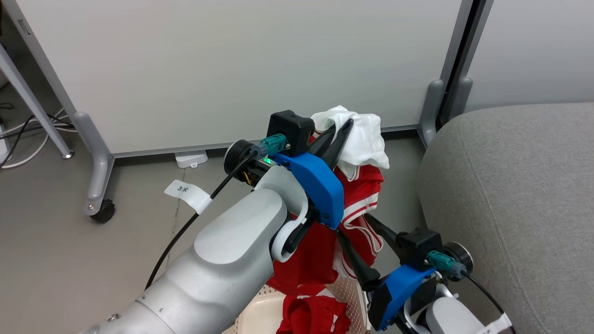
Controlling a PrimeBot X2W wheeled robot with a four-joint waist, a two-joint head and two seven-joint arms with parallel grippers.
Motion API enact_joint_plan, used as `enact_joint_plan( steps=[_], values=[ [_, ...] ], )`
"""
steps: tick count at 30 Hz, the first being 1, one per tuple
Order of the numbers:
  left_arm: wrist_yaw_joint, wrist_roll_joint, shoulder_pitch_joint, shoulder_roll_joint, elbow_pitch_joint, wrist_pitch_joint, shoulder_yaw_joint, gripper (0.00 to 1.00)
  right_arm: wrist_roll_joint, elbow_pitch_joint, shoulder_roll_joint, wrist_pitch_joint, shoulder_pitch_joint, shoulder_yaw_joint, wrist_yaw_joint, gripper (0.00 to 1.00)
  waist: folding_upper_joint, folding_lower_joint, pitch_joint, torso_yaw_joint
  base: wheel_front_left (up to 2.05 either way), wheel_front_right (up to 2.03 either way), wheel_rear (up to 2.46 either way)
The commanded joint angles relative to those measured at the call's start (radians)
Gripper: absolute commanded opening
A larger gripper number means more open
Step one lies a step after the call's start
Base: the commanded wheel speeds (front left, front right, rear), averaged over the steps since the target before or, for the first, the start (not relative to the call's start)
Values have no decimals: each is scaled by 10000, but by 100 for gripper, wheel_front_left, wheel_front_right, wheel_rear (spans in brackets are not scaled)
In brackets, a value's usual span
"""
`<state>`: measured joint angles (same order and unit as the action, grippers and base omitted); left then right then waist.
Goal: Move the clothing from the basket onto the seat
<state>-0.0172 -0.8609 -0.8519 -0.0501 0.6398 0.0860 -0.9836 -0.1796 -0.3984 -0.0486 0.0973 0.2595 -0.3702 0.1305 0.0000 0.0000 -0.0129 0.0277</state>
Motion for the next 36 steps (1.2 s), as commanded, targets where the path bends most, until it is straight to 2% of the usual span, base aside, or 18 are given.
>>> enact_joint_plan(
  steps=[1, 11, 12, 13, 14, 15, 26, 27, 28, 29, 30, 36],
  values=[
    [-13, -99, -230, -6, 39, 90, -45, 0, -177, -209, -32, -72, 264, -107, 5, 100, 0, 0, 13, 4, 0, 0, 0],
    [8, -606, -446, -6, 229, 274, -561, 0, -851, -2045, -27, -2, 2066, -966, 5, 100, 0, 0, 100, -48, 0, 0, 0],
    [-5, -654, -464, -6, 235, 300, -610, 0, -913, -2212, -26, -15, 2156, -1109, 5, 91, 0, 0, 105, -56, 0, 0, 0],
    [-23, -699, -486, -9, 237, 328, -666, 0, -987, -2358, -24, -11, 2276, -1221, 5, 36, 0, 0, 111, -66, 0, 0, 0],
    [-40, -732, -517, -8, 240, 334, -719, 0, -1076, -2442, -29, 101, 2411, -1279, 5, 11, 0, 0, 118, -75, 0, 0, 0],
    [-53, -777, -543, -8, 241, 348, -772, 0, -1120, -2567, -29, 160, 2510, -1338, 5, 0, 0, 0, 123, -83, 0, 0, 0],
    [-181, -1171, -673, -6, 562, 576, -1156, 0, -1691, -3327, -27, 888, 2947, -1499, 5, 0, 0, 0, 97, -231, 0, 0, 0],
    [-188, -1202, -680, -6, 578, 593, -1187, 28, -1731, -3364, -26, 913, 2956, -1516, 5, 0, 0, 0, 92, -243, 0, 0, 0],
    [-202, -1228, -693, -8, 604, 599, -1229, 52, -1761, -3410, -27, 932, 2963, -1537, 5, 0, 0, 0, 87, -252, 0, 0, 0],
    [-231, -1255, -699, -8, 623, 606, -1268, 98, -1786, -3438, -27, 969, 2973, -1560, 5, 0, 0, 0, 81, -260, 0, 0, 0],
    [-259, -1263, -709, -8, 644, 620, -1306, 100, -1827, -3457, -27, 995, 2984, -1581, 5, 0, 0, 0, 76, -266, 0, 0, 0],
    [-252, -1398, -614, -7, 756, 678, -1453, 100, -1975, -3494, -27, 1105, 3021, -1670, 5, 0, 0, 0, 55, -289, 0, 0, 0]
  ],
)
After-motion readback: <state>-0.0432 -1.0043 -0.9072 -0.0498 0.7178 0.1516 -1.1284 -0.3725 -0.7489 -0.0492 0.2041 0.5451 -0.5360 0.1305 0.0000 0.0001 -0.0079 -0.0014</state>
